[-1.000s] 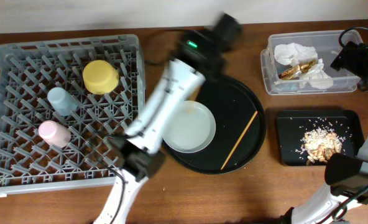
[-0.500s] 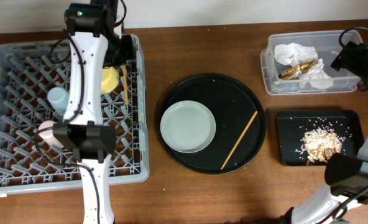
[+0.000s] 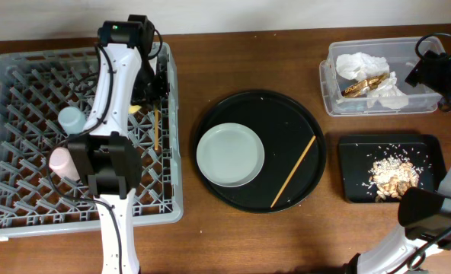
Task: Sort waste into correct bins and load items into the dishwasher rack
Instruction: 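Carry the chopstick to the rack and stand it in the right column, then return the left gripper to the remaining chopstick on the round tray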
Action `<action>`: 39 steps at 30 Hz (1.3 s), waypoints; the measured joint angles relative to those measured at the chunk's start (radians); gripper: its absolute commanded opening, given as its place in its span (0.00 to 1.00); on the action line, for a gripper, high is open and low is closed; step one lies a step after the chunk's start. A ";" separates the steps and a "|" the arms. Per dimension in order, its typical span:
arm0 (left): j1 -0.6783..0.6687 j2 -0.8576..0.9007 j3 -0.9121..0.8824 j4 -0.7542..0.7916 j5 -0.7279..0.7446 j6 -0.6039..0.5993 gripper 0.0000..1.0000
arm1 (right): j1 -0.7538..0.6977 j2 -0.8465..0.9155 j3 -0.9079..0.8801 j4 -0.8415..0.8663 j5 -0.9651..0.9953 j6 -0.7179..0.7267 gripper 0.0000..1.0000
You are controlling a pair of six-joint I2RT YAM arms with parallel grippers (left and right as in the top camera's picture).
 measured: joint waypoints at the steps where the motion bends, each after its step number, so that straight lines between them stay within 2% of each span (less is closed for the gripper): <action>1: 0.000 0.000 -0.001 0.003 0.000 0.003 0.26 | 0.000 0.000 0.000 0.000 0.000 0.000 0.99; 9: 0.000 0.000 -0.005 0.062 0.000 0.005 0.27 | 0.000 0.000 0.000 0.000 0.000 0.000 0.99; 14: 0.000 0.000 0.026 -0.014 0.034 0.010 0.26 | 0.000 0.000 0.000 0.000 0.000 0.000 0.99; 17: 0.000 0.000 0.142 -0.061 0.066 0.021 0.27 | 0.000 0.000 0.000 0.000 0.000 0.000 0.99; 22: 0.000 -0.041 0.247 -0.061 0.215 0.025 0.28 | 0.000 0.000 0.000 0.000 0.000 0.000 0.99; 24: -0.002 -0.071 0.256 -0.061 0.269 0.034 0.40 | 0.000 0.000 0.000 0.000 0.000 0.001 0.99; 27: -0.020 -0.118 0.259 -0.062 0.379 0.079 0.41 | 0.000 0.000 0.000 0.000 0.000 0.000 0.99; 30: -0.083 -0.134 0.265 -0.061 0.480 0.109 0.41 | 0.000 0.000 0.000 0.000 0.000 0.000 0.99; 34: -0.199 -0.133 0.265 -0.061 0.527 0.123 0.43 | 0.000 0.000 0.000 0.000 0.000 0.000 0.99; 39: -0.364 -0.133 0.264 -0.061 0.454 0.129 0.45 | 0.000 0.000 0.000 0.000 0.000 0.000 0.99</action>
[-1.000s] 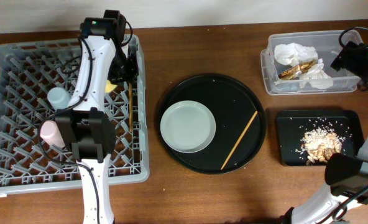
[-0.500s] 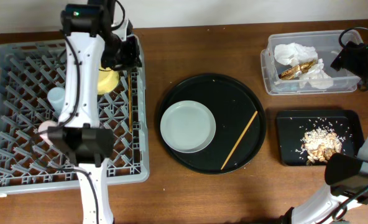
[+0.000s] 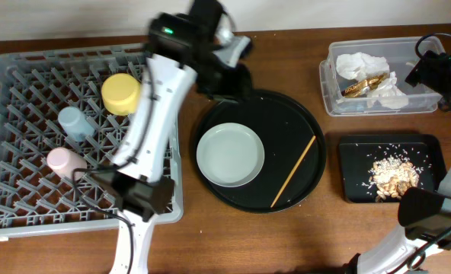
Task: Sort waste into correct bins and load items into the dishwasher rack
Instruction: 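Return the left gripper to the remaining chopstick on the round tray, then pinch the second wooden chopstick with the left gripper and lift it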
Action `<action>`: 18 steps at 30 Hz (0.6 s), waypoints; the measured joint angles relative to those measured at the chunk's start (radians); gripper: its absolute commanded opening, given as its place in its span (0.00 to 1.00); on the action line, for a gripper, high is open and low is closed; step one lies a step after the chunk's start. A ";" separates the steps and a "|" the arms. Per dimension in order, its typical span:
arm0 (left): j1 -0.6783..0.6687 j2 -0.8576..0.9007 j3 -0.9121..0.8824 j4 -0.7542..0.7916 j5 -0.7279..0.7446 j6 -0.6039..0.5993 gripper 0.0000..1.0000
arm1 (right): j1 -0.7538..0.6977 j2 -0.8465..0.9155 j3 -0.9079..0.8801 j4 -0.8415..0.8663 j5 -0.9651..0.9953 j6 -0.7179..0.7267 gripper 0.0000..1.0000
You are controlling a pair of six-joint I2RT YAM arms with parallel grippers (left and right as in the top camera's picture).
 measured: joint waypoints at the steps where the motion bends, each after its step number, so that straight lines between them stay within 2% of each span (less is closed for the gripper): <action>1: -0.039 0.000 -0.003 0.001 -0.041 0.000 0.45 | 0.000 0.000 0.000 0.000 0.000 0.001 0.99; 7: -0.269 0.000 -0.166 0.035 -0.315 -0.070 0.46 | 0.000 0.000 0.000 0.000 0.000 0.000 0.98; 13: -0.378 -0.004 -0.487 0.238 -0.392 -0.100 0.45 | 0.000 0.000 0.000 0.000 -0.001 0.002 0.99; 18: -0.454 -0.003 -0.686 0.435 -0.404 -0.046 0.46 | 0.000 0.000 0.000 0.000 -0.001 0.000 0.99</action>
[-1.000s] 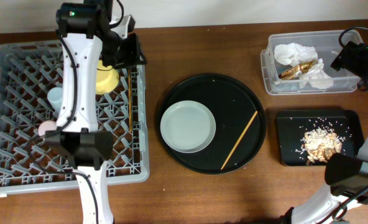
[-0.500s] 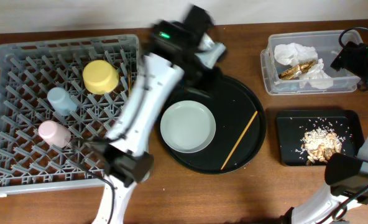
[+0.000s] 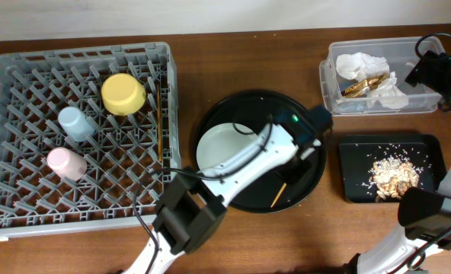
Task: Sort waste into correct bins and load items into the dishwasher rack
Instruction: 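Pinch the second wooden chopstick with the left gripper and lift it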
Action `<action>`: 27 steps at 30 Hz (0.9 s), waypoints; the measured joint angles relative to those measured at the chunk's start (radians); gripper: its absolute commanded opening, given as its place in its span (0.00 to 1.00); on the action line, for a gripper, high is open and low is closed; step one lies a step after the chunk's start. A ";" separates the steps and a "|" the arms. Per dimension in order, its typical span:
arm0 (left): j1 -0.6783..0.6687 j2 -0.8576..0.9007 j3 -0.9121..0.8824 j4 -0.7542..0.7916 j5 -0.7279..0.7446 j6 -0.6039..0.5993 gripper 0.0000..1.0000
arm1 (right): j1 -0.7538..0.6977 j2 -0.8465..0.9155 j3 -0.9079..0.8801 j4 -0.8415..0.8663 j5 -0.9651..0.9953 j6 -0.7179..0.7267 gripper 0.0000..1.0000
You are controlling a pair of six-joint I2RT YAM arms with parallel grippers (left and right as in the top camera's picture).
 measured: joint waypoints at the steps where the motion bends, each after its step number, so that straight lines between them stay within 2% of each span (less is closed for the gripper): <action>1: -0.011 0.000 -0.016 0.032 -0.001 0.008 0.46 | 0.000 0.000 0.000 0.000 0.000 0.000 0.99; 6: -0.034 0.000 -0.109 0.218 -0.004 0.037 0.47 | 0.000 0.000 0.000 0.000 0.000 0.000 0.99; 14: -0.023 0.000 -0.145 0.364 -0.014 0.043 0.47 | 0.000 0.000 0.000 0.000 0.000 0.000 0.98; 24: -0.023 0.000 -0.241 0.434 -0.072 0.046 0.48 | 0.000 0.000 0.000 0.000 0.000 0.000 0.99; 26: -0.023 0.000 -0.248 0.439 -0.076 0.046 0.46 | 0.000 0.000 0.000 0.000 0.000 0.000 0.99; 27: -0.024 0.000 -0.251 0.442 -0.078 0.046 0.42 | 0.000 0.000 0.000 0.000 0.000 0.000 0.99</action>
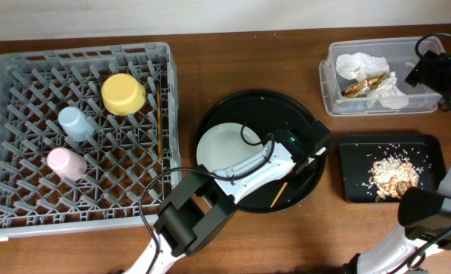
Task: Sort waste into correct bins and load items into the dishwasher rack
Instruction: 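Pinch the second wooden chopstick with the left gripper and lift it, then place the second chopstick in the rack beside the first and release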
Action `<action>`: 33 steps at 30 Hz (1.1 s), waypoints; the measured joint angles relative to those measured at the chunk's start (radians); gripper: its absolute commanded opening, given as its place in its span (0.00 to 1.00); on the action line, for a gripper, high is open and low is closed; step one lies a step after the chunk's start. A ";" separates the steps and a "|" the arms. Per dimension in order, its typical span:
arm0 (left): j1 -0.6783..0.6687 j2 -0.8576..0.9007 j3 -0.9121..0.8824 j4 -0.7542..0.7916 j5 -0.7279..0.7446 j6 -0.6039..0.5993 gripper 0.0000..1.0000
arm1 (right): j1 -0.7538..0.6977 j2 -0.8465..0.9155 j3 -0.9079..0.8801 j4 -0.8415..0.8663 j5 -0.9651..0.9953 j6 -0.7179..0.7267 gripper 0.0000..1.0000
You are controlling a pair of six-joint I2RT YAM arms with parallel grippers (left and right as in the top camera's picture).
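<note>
A wooden chopstick lies slanted on the right of the round black tray; only its lower end shows. My left gripper hovers over the chopstick's upper part, hiding it, and its jaws cannot be made out. A pale green plate rests on the tray's left half. The grey dishwasher rack holds a yellow cup, a blue cup, a pink cup and a second chopstick. My right gripper sits by the clear bin, fingers unseen.
The clear bin at the back right holds crumpled tissue and a gold wrapper. A black rectangular tray with food scraps lies below it. My left arm's white link crosses the plate and its cable loops over the tray.
My left gripper has shifted a little toward the front, from near the tray's upper right rim to over the chopstick's upper part. The right arm has not moved.
First my left gripper was at the rack's right edge beside a chopstick lying in the rack. Then it was at the tray's upper left rim, the chopstick left in the rack. Later it stood at the tray's right side, and now it is over the second chopstick.
</note>
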 measured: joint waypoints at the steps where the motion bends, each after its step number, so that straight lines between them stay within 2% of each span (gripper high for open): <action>1: 0.000 0.000 -0.001 0.000 0.000 0.000 0.34 | 0.000 0.000 0.000 0.000 0.000 0.000 0.99; 7: 0.006 -0.002 -0.005 0.003 -0.016 0.000 0.16 | 0.000 0.000 0.000 0.000 0.000 0.000 0.99; 9: 0.008 -0.002 -0.006 0.004 -0.021 0.000 0.01 | 0.000 0.000 0.000 0.000 0.000 0.000 0.99; 18: 0.010 -0.003 -0.002 -0.015 -0.025 -0.013 0.01 | 0.000 0.000 0.000 0.000 0.000 0.000 0.99; 22: 0.009 -0.003 0.054 -0.115 -0.021 -0.032 0.01 | 0.000 0.000 0.000 0.000 0.000 0.000 0.99; 25: 0.011 -0.006 0.205 -0.214 -0.021 -0.071 0.01 | 0.000 0.000 0.000 0.000 0.000 0.000 0.98; 29: 0.060 -0.018 0.436 -0.436 -0.064 -0.139 0.01 | 0.000 0.000 0.000 0.001 -0.003 0.000 0.99; 31: 0.143 -0.043 0.594 -0.575 -0.151 -0.192 0.01 | 0.000 0.000 0.000 0.000 -0.003 0.000 0.99; 33: 0.206 -0.062 0.663 -0.626 -0.205 -0.211 0.01 | 0.000 0.000 0.000 0.000 -0.003 0.000 0.98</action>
